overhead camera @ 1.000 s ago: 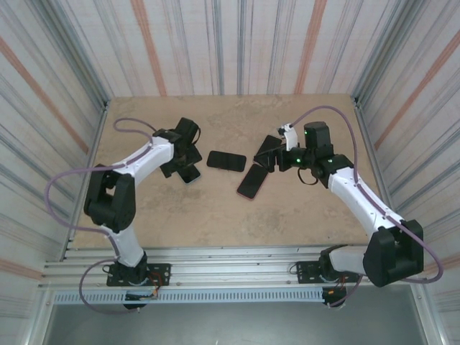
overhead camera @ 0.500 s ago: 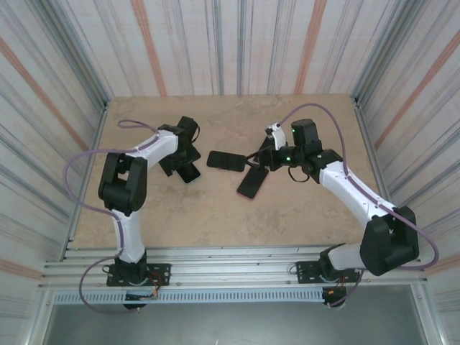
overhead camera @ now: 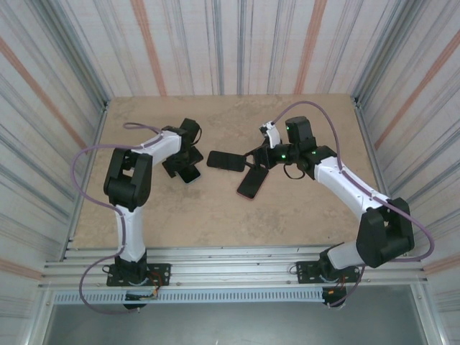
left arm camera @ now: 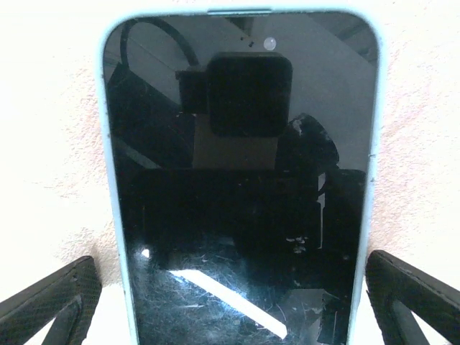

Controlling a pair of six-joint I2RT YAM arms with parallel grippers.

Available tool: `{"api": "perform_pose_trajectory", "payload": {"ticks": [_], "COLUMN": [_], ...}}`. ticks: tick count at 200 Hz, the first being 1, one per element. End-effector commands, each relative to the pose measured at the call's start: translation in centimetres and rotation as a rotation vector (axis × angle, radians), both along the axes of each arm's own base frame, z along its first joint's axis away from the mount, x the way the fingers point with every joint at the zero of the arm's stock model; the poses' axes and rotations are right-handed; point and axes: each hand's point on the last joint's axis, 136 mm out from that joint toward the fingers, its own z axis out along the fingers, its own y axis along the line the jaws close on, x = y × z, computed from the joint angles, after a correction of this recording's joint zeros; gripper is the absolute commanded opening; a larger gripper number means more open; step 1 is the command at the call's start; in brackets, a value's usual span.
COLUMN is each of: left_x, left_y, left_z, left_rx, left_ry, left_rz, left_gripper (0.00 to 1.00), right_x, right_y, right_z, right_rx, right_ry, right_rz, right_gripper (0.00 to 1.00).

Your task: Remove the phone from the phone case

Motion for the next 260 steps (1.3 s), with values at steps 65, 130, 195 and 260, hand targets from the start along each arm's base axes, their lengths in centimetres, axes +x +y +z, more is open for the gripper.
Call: {"api": "perform_pose_trajectory", "payload": {"ticks": [65,130,195,260], "left_x": [-0.5,0.6,1.1,0.3], "left_y": [0.2,-0.1,-2.8,-7.4], "left_z": [-2.0,2.2,9.5,15.6], "left_rx": [-0.031,-0.050,-0.168,-0.236], "left_ry": [0.041,-0.055,-0.237,-0.400], "left_rz": [0.043,-0.025,-0.202,-0.401], "left_gripper": [0.80,0.72,0.70,0.68], "right_x": [0.1,0.0,0.7,1.7], "right_y": [0.8,1.1,3.7,8.2], "right_z": [0.4,-0.7,-2.4,-4.1], "right_rx": [0.029,0.090,0.159,0.203], "right_ry": [0.037,0.101,0.173,0.247], "right_rz": [0.010,-0.020,-0.053,-0.046], "right_gripper": [0.99,0.99,1.00,0.75]}}
